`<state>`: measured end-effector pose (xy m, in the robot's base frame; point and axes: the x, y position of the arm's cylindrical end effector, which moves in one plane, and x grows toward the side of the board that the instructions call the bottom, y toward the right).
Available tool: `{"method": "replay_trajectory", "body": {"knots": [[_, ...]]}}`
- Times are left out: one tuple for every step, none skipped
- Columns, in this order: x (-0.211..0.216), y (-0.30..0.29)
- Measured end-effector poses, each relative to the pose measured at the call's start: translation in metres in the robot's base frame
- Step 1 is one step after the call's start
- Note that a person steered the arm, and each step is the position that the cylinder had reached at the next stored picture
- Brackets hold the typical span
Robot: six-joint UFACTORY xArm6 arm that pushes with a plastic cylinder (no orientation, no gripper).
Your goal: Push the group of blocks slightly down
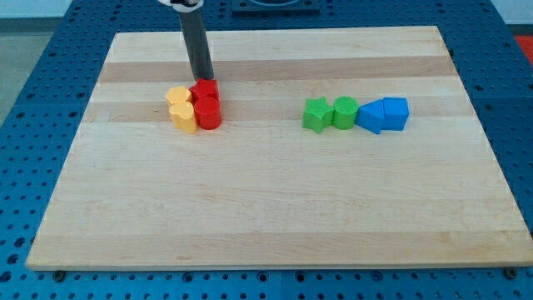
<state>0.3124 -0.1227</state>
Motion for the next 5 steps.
{"method": "replay_trajectory", "body": {"knots": [[0.001,0.000],[0.011,0.000],[0.019,0.000],[0.031,0.000],[0.037,0.000]]}}
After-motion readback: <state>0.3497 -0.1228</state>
